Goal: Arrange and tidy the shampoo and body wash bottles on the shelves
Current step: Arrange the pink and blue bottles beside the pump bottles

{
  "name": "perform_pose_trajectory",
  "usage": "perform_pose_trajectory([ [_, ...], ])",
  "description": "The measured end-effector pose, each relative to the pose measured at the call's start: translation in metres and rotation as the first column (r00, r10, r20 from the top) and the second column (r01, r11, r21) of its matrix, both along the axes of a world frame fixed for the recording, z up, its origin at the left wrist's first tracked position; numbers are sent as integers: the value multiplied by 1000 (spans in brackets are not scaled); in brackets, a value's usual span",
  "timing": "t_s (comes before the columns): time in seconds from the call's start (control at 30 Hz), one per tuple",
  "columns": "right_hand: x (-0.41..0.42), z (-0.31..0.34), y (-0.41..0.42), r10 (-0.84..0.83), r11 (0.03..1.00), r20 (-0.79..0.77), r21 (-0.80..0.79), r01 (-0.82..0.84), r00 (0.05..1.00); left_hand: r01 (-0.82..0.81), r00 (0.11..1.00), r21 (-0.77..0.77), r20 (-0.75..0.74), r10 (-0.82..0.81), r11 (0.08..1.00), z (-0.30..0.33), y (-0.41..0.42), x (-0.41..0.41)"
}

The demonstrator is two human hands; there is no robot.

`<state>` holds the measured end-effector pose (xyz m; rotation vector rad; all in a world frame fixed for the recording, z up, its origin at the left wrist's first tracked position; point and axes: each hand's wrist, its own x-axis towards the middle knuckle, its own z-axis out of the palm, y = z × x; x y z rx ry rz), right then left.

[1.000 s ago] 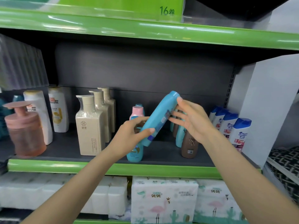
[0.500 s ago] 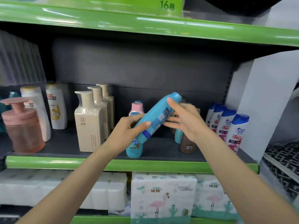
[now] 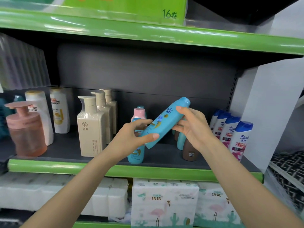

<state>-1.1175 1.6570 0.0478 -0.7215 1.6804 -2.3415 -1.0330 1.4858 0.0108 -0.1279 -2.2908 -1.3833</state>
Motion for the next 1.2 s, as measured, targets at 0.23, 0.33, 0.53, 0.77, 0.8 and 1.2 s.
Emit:
perform_pose_trajectory([
  [0.23,-9,1,12,-73,982,-83,169,86,994,-169,980,-170,-133,148,971,-6,24,-12],
  [0.33,-14,5,18,-106,980,-115,154,123,988,-214,967,-174,-177,183,961,-9,33,-22],
  [0.53,-29,13,16,-139,978,-221,122,169,965,-268,943,-211,-258,211,940,-2,27,-34],
  [0.77,-68,17,-13,-234,936,-312,185,300,921,-441,872,-261,-352,340,859,24,-19,-55],
  [0.8,-76,16,-19,-246,932,-304,185,311,920,-450,875,-299,-335,349,841,26,-27,-61],
  [1.2,-173,-15,-97,-261,849,-332,368,380,906,-169,982,-237,48,185,957,26,-90,-137],
])
